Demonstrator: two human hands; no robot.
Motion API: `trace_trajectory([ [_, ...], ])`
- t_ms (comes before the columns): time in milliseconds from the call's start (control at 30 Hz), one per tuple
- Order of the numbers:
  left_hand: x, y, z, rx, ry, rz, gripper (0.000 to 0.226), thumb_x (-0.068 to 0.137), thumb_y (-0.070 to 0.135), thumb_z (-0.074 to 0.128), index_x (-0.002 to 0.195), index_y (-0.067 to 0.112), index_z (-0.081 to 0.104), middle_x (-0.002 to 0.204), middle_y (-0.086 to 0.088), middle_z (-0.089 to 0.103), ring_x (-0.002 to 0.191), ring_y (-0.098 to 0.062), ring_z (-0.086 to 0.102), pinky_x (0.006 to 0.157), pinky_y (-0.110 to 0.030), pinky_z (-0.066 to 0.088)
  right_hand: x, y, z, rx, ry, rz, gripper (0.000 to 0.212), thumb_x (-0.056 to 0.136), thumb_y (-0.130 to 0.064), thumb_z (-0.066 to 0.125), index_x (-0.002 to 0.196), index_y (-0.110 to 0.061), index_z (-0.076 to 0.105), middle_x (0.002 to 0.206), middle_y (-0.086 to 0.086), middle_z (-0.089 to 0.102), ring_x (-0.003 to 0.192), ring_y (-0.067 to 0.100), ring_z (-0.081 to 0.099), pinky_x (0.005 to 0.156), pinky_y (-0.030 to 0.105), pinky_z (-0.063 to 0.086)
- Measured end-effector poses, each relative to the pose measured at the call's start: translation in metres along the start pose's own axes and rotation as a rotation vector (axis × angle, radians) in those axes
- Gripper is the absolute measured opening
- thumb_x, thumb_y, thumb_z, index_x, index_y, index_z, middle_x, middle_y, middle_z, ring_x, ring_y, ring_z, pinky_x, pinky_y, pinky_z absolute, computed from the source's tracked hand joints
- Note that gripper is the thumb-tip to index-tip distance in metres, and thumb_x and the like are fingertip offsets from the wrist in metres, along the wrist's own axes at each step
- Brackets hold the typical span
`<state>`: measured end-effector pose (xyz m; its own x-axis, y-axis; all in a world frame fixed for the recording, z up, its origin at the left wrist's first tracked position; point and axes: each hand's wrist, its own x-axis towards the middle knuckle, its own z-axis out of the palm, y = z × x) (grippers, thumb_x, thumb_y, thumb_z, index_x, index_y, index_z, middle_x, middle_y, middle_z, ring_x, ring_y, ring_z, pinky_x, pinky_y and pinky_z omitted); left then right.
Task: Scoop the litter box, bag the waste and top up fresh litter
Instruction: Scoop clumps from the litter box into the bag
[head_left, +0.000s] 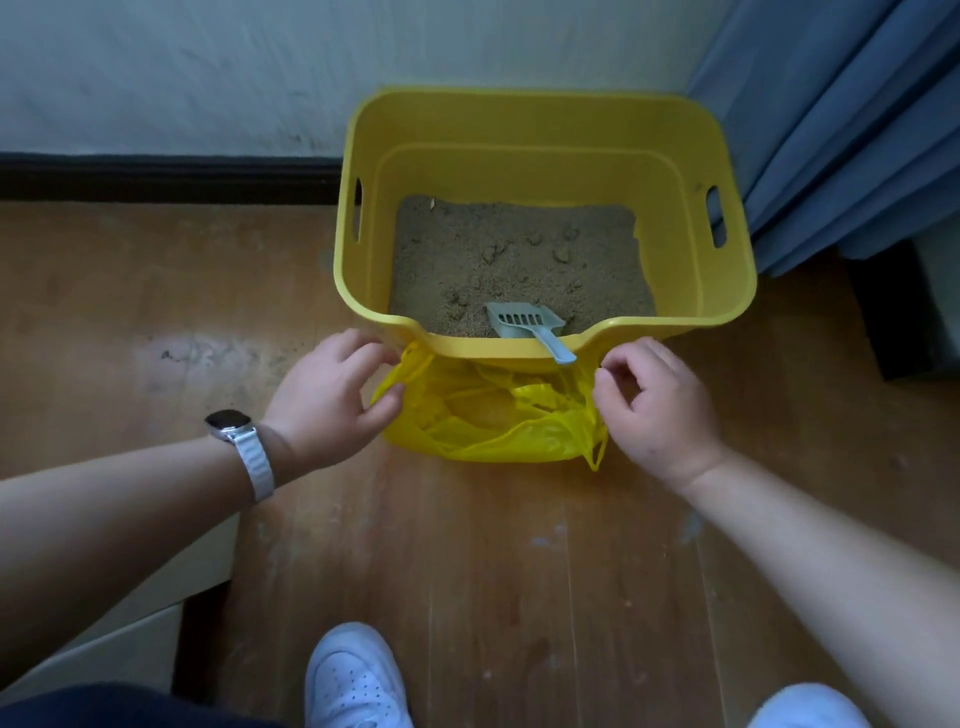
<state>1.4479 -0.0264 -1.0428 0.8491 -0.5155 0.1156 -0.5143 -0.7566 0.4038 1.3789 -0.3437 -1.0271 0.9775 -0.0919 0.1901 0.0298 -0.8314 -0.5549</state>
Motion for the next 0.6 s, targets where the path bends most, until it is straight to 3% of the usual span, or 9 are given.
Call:
trace_trajectory([
  [133, 0.015, 0.008, -0.014, 0.037, 0.078, 0.170, 0.031, 0.088, 0.032, 0.057, 0.097, 0.005, 0.068, 0.099, -0.012, 0.065, 0.085, -0.033, 0.062, 0.070, -0.039, 0.052, 0.024, -0.024, -0.007, -0.110, -0.056, -0.221, 0.024, 0.082, -0.029, 0.052, 0.085, -0.008, 0.064, 0.083, 0.008, 0.061, 0.077, 0.030, 0.059, 0.066, 0.038, 0.049],
  [300, 0.044, 0.014, -0.033, 0.047, 0.212, 0.133, 0.029, 0.086, 0.031, 0.062, 0.096, 0.004, 0.069, 0.097, -0.013, 0.065, 0.086, -0.032, 0.063, 0.072, -0.039, 0.053, 0.062, -0.037, 0.001, -0.401, -0.295, -0.179, 0.029, 0.087, -0.038, 0.050, 0.099, -0.014, 0.062, 0.100, 0.006, 0.061, 0.098, 0.030, 0.055, 0.082, 0.040, 0.043],
  [400, 0.069, 0.001, -0.045, 0.141, 0.096, 0.169, 0.037, 0.087, 0.040, 0.059, 0.098, 0.006, 0.069, 0.095, -0.011, 0.067, 0.086, -0.032, 0.063, 0.074, -0.042, 0.053, 0.084, -0.040, 0.011, -0.497, -0.448, -0.132, 0.033, 0.091, -0.043, 0.046, 0.108, -0.017, 0.058, 0.105, 0.006, 0.060, 0.101, 0.029, 0.054, 0.082, 0.040, 0.041],
  [500, 0.088, -0.009, -0.048, 0.201, -0.063, 0.156, 0.049, 0.085, 0.056, 0.048, 0.100, 0.014, 0.070, 0.095, -0.004, 0.068, 0.091, -0.029, 0.063, 0.085, -0.045, 0.049, 0.103, -0.040, 0.023, -0.589, -0.616, -0.053, 0.039, 0.092, -0.047, 0.044, 0.111, -0.017, 0.059, 0.098, 0.006, 0.061, 0.087, 0.028, 0.056, 0.066, 0.035, 0.042],
  [600, 0.094, -0.012, -0.035, 0.165, -0.124, 0.181, 0.049, 0.085, 0.060, 0.044, 0.094, 0.018, 0.069, 0.085, 0.003, 0.066, 0.084, -0.021, 0.062, 0.085, -0.042, 0.048, 0.114, -0.039, 0.031, -0.643, -0.740, 0.056, 0.044, 0.094, -0.049, 0.043, 0.117, -0.017, 0.060, 0.091, 0.002, 0.057, 0.081, 0.025, 0.056, 0.058, 0.030, 0.042],
])
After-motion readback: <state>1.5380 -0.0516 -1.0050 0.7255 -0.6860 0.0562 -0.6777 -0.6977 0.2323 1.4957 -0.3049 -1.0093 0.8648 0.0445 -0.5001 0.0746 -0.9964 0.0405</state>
